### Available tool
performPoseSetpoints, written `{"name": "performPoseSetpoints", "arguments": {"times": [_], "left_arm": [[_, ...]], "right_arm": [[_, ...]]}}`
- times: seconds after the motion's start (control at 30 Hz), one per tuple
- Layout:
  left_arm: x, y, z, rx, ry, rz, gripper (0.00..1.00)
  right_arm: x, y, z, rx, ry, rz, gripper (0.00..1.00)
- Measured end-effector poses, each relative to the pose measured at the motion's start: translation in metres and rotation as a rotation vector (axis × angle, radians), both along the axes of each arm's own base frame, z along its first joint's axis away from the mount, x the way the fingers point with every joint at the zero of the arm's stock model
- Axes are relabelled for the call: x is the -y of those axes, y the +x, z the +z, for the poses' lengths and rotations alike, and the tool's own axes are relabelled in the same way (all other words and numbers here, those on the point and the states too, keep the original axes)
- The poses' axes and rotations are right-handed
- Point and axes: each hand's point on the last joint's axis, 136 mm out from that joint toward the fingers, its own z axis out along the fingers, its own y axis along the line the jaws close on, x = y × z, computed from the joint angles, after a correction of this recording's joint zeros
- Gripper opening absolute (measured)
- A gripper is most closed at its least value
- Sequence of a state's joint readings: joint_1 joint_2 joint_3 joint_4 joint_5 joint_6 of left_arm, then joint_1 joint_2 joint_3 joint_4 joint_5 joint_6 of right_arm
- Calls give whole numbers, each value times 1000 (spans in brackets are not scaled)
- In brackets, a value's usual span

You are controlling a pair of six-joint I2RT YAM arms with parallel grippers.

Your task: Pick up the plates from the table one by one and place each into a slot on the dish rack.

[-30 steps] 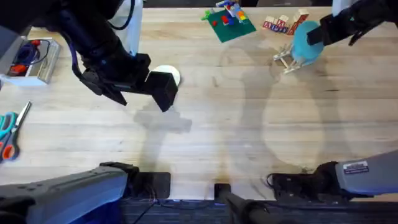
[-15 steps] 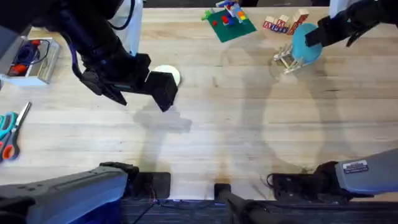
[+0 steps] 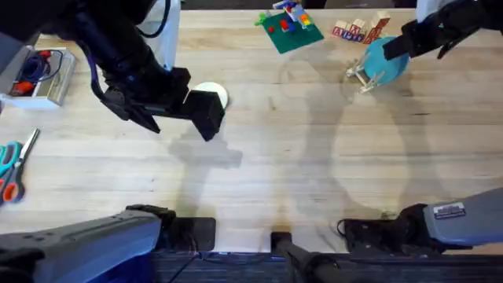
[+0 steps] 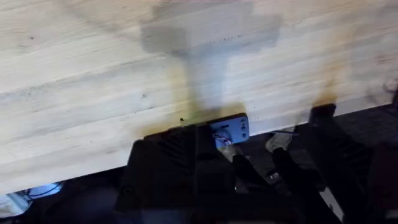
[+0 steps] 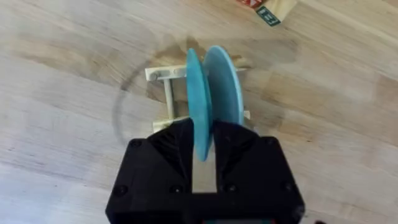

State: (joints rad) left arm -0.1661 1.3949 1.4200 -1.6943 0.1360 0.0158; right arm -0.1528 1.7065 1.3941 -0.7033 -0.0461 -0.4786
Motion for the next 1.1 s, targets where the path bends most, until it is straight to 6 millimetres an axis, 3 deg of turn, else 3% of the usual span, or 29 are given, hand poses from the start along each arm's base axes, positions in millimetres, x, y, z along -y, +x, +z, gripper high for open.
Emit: {"name": "performPoseSetpoints", "arguments": {"times": [0.47,0.83,0.97,1.1], "left_arm": [[0,0,0,0,0,0,993],[0,0,0,0,0,0,994],[0,0,0,0,0,0,994],[0,0,0,0,0,0,994]], "right_arm": [[1,3,7,29,-5,0,201],[-1,-5,64,170,-26,-1,208],[-2,-15,91,235,-32,-7,363],[-6,-39,119,276,-36,-9,543]]}}
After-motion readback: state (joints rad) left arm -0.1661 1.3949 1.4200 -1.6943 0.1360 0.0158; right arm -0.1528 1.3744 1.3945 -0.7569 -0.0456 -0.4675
